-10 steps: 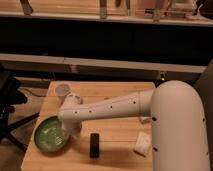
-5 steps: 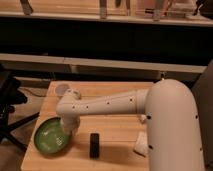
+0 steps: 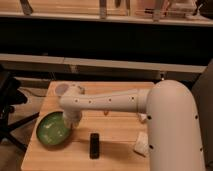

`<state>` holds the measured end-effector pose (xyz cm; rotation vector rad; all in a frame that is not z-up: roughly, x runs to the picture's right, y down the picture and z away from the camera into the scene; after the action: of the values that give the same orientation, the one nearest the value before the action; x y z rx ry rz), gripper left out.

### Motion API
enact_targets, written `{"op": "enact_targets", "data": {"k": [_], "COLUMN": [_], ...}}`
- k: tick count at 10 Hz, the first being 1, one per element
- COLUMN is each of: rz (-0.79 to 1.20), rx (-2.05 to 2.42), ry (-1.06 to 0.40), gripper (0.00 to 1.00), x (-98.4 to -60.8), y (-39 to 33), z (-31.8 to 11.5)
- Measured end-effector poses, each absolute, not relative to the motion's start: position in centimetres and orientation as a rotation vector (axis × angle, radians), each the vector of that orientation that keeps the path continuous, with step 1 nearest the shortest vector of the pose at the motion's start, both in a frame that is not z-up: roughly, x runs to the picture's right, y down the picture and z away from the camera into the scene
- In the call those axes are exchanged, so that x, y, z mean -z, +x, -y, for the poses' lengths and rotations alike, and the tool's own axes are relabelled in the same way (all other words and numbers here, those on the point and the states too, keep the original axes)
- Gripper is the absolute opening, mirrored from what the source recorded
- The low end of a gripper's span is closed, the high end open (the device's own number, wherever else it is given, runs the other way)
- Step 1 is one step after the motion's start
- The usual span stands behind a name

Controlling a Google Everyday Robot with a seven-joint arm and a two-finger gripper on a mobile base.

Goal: Drag the ceramic bowl in a circle

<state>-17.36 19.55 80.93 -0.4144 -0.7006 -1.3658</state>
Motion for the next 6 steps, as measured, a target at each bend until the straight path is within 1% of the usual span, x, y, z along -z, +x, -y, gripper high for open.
{"op": "enact_targets", "data": {"k": [3,6], "rz": [0.69,0.689], "rx": [1.33,1.316], "ry": [-0.407,-0.4], "gripper": [0.0,0.0], "x": [-80.9,-80.4], "y": [-15.1,-15.9], "z": [-18.6,-18.4]}}
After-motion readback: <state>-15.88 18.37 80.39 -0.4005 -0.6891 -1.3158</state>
